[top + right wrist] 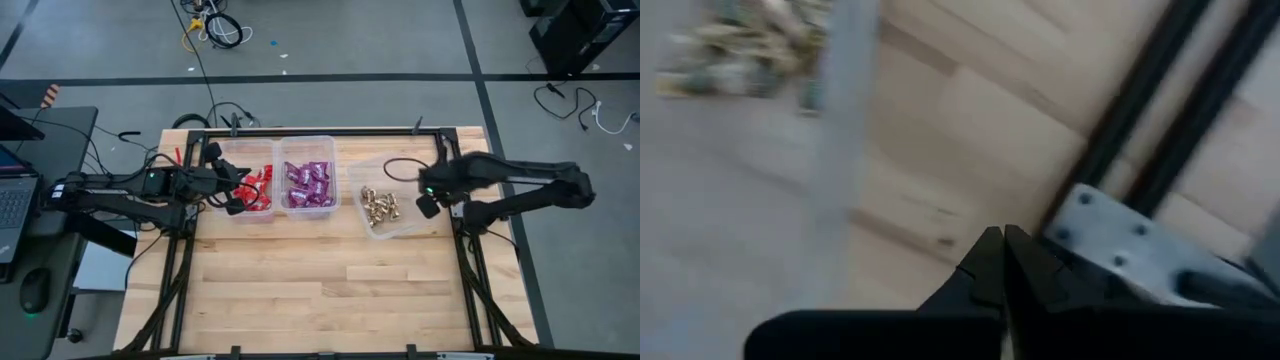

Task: Sort candy
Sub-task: Move the bottom right transparent bin to the right of the top center transparent bin

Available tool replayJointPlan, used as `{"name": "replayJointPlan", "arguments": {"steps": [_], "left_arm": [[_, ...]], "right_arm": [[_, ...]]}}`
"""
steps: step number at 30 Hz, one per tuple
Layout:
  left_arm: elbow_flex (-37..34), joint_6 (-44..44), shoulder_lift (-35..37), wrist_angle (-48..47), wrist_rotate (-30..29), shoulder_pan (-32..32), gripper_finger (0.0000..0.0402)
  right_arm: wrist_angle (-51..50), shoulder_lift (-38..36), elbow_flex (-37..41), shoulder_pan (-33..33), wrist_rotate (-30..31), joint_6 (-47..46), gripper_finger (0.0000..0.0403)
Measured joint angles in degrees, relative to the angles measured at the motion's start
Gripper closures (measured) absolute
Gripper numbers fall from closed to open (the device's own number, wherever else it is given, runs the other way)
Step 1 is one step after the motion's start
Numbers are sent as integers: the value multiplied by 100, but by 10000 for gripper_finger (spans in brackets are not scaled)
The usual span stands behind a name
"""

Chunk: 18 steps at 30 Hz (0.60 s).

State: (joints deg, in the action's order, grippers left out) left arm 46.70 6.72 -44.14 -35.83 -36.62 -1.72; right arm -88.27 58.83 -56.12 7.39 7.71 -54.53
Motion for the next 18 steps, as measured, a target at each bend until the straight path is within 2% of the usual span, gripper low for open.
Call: {"name": "replayJointPlan", "arguments": {"steps": [4, 12, 15, 18], "left_arm": [[0, 148, 0, 9, -2, 0, 400], [0, 195, 0, 25, -2, 0, 400], [0, 181, 0, 26, -2, 0, 400], [0, 142, 0, 26, -2, 0, 400]], "right_arm": [[509, -458, -2, -976, 178, -510, 403], [2214, -560, -2, -2243, 1152, -394, 403], [2986, -471, -1, -2548, 1213, 36, 403], [3799, -233, 79, -2828, 885, 836, 403]]}}
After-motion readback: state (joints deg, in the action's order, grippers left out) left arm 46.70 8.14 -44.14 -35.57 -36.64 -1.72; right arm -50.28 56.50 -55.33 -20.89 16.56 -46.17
